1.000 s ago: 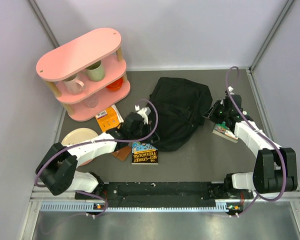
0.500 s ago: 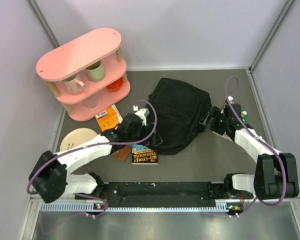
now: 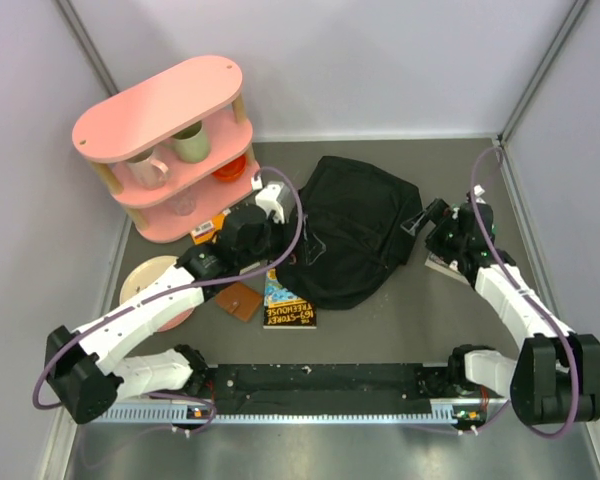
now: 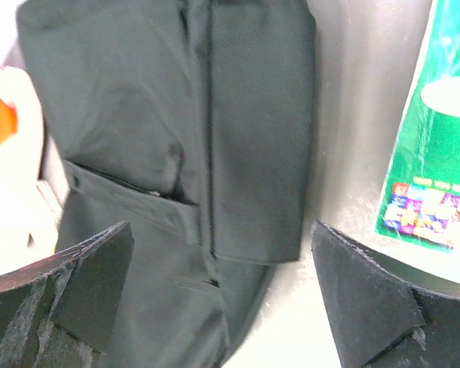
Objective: Pack the student bag
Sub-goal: Adjust the student bag at the center of the board, then unzip the student bag at the center of the board.
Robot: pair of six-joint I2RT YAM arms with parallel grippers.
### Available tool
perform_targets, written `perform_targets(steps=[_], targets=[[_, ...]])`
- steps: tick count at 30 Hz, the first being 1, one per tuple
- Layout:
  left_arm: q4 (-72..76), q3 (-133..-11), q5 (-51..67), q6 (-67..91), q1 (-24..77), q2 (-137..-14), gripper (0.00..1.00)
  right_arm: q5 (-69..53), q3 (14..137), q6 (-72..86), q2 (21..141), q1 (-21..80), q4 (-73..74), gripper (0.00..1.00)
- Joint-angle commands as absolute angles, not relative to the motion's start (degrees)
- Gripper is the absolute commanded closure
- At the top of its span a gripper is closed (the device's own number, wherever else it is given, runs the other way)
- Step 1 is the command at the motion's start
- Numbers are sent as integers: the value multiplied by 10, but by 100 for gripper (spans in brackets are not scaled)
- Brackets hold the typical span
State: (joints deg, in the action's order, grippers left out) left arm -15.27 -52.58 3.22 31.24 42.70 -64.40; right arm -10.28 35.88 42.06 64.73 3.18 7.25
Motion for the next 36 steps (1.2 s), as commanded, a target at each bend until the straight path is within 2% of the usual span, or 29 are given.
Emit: perform_targets(steps=[1, 3, 4, 6, 9, 11, 16, 21, 25, 36], targets=[[-63, -596, -36, 241, 428, -637, 1, -67, 427, 454, 611, 25, 60, 1], [-30, -595, -54, 243, 426, -642, 1, -24, 444, 473, 604, 25, 82, 1], [-12, -591, -59, 303, 424, -648, 2, -24, 441, 475, 597, 25, 90, 1], [-5, -593, 21, 365, 395, -652, 1, -42, 396, 517, 570, 25, 61, 1], [109, -524, 87, 403, 387, -657, 7, -97, 313, 543, 542, 25, -38, 1], [96, -528, 134, 425, 392, -690, 10, -110, 293, 547, 540, 25, -31, 1], [-51, -642, 71, 398, 467, -824, 12, -99, 268, 526, 552, 25, -18, 1], [-6, -629, 63, 446, 508, -898, 14, -119, 265, 519, 560, 25, -37, 1], [95, -613, 95, 456, 516, -956, 19, -137, 256, 527, 566, 24, -59, 2], [141, -649, 109, 486, 515, -1053, 34, -145, 261, 526, 589, 24, -65, 4]])
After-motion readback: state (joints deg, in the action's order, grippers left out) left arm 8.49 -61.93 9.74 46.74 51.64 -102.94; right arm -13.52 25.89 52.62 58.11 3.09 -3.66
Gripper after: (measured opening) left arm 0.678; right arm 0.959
